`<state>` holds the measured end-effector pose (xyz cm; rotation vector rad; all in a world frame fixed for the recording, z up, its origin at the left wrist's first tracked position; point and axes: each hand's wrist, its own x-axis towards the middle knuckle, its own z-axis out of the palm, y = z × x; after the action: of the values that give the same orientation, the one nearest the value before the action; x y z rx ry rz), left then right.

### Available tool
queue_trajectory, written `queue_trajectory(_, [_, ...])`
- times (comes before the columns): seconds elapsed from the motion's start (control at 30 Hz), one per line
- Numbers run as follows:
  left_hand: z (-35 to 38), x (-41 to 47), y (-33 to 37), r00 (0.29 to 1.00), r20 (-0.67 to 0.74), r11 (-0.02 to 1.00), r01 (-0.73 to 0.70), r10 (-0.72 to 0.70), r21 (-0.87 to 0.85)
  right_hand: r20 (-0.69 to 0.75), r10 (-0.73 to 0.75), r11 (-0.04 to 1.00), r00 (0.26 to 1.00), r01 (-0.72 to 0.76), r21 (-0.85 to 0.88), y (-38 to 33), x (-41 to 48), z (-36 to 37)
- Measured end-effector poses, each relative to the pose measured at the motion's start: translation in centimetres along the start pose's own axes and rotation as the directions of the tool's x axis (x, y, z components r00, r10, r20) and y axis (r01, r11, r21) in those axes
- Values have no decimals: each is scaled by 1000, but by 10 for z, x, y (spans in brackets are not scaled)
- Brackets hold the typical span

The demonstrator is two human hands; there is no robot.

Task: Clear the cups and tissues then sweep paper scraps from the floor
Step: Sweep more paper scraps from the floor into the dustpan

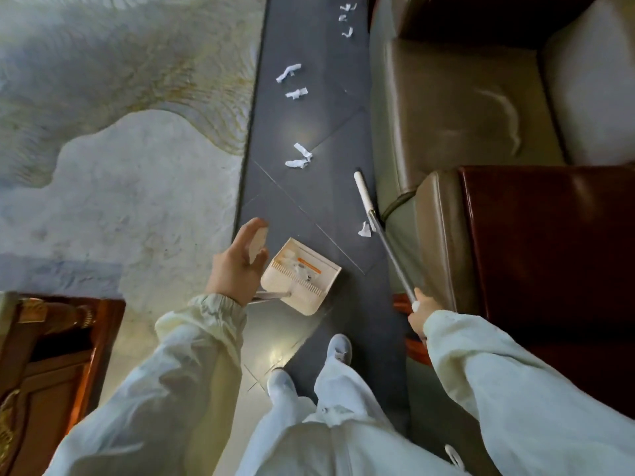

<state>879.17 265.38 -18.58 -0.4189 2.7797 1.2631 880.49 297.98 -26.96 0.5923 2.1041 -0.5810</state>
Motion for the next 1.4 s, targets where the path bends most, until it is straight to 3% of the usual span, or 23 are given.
queue_trajectory(0.07, [1, 18, 3, 1000, -14, 998, -24, 24, 51, 15, -6, 998, 1000, 7, -55, -2, -20, 1])
queue_trajectory(0.17, [4, 34, 7, 999, 34, 1000, -17, 17, 6, 134, -18, 997, 991, 8, 75, -7, -46, 2])
queue_trajectory(0.3, [0, 45, 2, 999, 45, 999, -27, 29, -39, 239, 123, 984, 963, -150, 96, -22, -87, 9])
queue_trajectory(0.43, [-12, 59, 1, 997, 49, 998, -53, 53, -17, 315, 70, 966, 946, -144, 217, -38, -108, -18])
queue_trajectory(0.53, [-23, 69, -2, 998, 39, 998, -57, 58, -12, 297, 56, 972, 953, -121, 203, -57, -111, -30])
queue_trajectory(0.8, [-35, 139, 4, 998, -62, 993, 8, -16, -122, 51, -15, 966, 999, 1, 260, -149, -41, -43])
queue_trajectory(1.03, [-24, 243, 25, 984, -102, 972, 122, -144, -199, -35, -152, 988, 988, 151, -22, -250, 74, -153])
queue_trajectory(1.23, [-14, 327, 52, 950, -153, 936, 222, -271, -275, -1, -160, 946, 987, 153, -287, -325, 147, -238])
queue_trajectory(1.4, [-19, 376, 64, 925, -201, 930, 269, -322, -249, 136, -136, 900, 981, 180, -398, -365, 170, -257])
